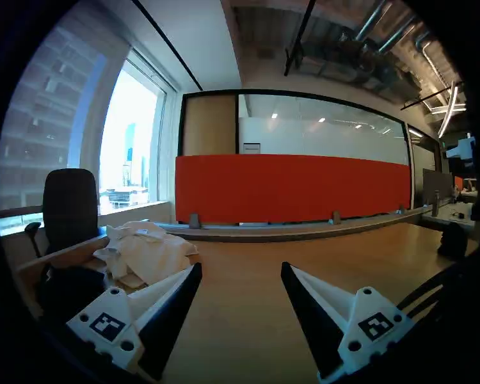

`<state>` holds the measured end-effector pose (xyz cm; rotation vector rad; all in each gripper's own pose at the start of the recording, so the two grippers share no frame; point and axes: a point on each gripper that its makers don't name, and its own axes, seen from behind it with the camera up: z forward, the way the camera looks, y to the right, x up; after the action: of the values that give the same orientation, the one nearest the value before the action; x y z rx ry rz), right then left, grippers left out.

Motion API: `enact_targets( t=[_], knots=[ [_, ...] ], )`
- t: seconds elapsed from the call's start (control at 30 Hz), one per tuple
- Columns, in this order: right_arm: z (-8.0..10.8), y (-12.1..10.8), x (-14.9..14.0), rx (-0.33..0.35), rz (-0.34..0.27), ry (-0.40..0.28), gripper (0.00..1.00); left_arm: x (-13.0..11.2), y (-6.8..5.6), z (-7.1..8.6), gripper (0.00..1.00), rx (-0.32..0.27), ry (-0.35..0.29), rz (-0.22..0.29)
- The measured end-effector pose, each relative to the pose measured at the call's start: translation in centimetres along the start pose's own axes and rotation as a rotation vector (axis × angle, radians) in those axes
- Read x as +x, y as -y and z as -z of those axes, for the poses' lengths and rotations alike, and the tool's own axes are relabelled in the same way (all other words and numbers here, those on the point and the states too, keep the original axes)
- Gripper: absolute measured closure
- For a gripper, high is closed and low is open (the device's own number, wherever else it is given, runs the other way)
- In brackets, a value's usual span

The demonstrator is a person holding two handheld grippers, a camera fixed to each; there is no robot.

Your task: Fold towel

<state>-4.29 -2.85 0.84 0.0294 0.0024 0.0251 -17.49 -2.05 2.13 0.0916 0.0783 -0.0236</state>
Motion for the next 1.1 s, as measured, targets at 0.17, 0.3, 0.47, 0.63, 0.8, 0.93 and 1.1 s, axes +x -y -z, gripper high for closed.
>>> enact_targets(
  t=[0.17, 0.3, 0.47, 0.63, 0.8, 0.93, 1.1],
  knots=[
    [-0.6, 0.9, -0.8, 0.014, 0.001, -0.002, 0.01, -1.2, 0.4, -0.1, 0.08, 0.008, -0.007, 0.006],
    [-0.9, 1.3, -0.9, 0.021, 0.01, -0.011, 0.01, -1.5, 0.9, -0.2, 0.08, 0.02, -0.016, 0.012],
    [-1.1, 1.5, -0.9, 0.026, 0.011, -0.021, 0.01, -1.9, 1.2, 0.0, 0.08, 0.03, -0.019, 0.025],
    [-1.1, 1.5, -1.3, 0.027, 0.01, -0.021, 0.01, -2.3, 1.0, 0.1, 0.08, 0.03, -0.014, 0.006],
    [-1.0, 1.3, -1.6, 0.025, 0.011, -0.017, 0.01, -2.5, 0.5, -0.1, 0.08, 0.019, -0.007, -0.006],
    [-0.8, 1.1, -1.6, 0.024, 0.009, -0.017, 0.01, -2.5, 0.5, -0.1, 0.08, 0.024, -0.007, -0.006],
    [-0.6, 0.7, -1.7, 0.02, 0.009, -0.019, 0.01, -2.5, 0.8, -0.1, 0.08, 0.035, -0.006, -0.006]
  ],
)
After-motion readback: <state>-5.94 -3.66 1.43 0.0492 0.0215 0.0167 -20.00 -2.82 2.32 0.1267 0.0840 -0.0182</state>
